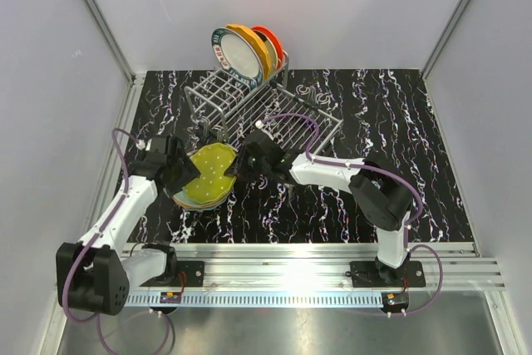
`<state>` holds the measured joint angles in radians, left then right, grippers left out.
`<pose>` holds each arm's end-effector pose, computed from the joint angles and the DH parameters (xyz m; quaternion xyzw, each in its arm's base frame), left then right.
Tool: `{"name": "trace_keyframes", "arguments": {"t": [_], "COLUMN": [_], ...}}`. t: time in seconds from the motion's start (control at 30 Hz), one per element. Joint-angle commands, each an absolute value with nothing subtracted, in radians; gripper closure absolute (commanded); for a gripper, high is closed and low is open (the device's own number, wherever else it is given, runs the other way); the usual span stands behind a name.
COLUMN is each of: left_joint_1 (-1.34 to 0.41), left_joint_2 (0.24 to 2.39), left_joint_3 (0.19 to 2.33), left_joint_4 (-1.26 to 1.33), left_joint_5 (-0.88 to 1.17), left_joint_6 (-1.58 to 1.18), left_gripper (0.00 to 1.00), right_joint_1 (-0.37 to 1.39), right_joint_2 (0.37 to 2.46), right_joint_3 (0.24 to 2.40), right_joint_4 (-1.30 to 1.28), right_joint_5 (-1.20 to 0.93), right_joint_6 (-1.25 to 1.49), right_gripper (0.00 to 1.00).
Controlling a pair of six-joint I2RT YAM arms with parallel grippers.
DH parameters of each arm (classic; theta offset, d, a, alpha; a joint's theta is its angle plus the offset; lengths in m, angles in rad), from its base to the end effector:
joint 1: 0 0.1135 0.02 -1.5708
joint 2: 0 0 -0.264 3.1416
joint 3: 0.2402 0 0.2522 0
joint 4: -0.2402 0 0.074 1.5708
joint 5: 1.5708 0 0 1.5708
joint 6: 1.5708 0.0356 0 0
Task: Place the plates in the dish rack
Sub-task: Grab a plate with the right arm
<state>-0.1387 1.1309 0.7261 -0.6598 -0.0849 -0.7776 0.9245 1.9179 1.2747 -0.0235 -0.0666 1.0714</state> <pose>0.2079 -0.0260 0.2153 -0.3138 0.9150 -0.0738 0.2426 0.2558 0.3430 0.1951 0.0515 0.8977 0.3831 0.2115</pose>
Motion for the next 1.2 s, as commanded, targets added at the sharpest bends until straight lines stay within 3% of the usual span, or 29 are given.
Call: {"name": "trace_keyframes", "arguments": {"t": [0.0,0.3,0.6,1.17], "left_joint_1": [-0.135,-0.133,-0.133,-0.133], "left_joint_2": [1.056,0.948,0.885,0.769], "left_joint_3": [0.817,0.946,1.040,0.936], "left_joint_4": [-0.692,-0.764,-0.749,-0.647], "left_joint_5": [-0.087,-0.192,-0.225,-0.281], "left_joint_6": [-0.755,-0.643,-0.459,-0.426], "left_gripper": [0.33,0.19,0.11,0.04], "right_joint_1": [0.948,0.946,0.946,0.946], "right_joint_2": [1.856,1.838,1.787,1.505], "right_joint_3": [1.292,1.263,1.255,1.166], "right_joint_4": [0.058,0.169,0.224,0.091], "right_joint_5": [-0.087,-0.110,-0.115,-0.032], "right_joint_6": [1.089,1.123,1.086,0.999], "right_gripper": [0.90,1.00,1.00,1.00]}}
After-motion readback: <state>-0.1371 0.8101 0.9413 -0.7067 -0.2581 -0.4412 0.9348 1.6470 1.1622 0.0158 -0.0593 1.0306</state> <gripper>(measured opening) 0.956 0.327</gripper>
